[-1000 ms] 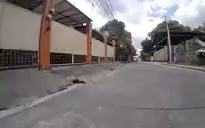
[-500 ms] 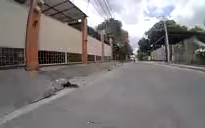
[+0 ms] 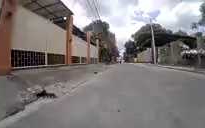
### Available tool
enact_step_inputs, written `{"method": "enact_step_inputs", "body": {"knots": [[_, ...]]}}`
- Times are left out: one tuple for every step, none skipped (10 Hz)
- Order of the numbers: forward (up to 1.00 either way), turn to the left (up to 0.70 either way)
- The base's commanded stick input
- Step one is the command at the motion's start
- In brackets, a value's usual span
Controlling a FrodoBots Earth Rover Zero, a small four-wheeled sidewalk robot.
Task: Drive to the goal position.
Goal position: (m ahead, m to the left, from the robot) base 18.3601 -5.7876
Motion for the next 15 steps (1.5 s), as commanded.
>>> {"method": "enact_step_inputs", "body": {"knots": [[1.0,-0.36],[1.0,-0.36],[1.0,-0.02],[1.0,0.04],[1.0,0.04],[1.0,0.04],[1.0,0.04],[1.0,0.04],[1.0,0.04],[1.0,0.04],[1.0,0.04],[1.0,-0.02],[1.0,-0.36],[1.0,-0.36],[1.0,-0.36]]}}
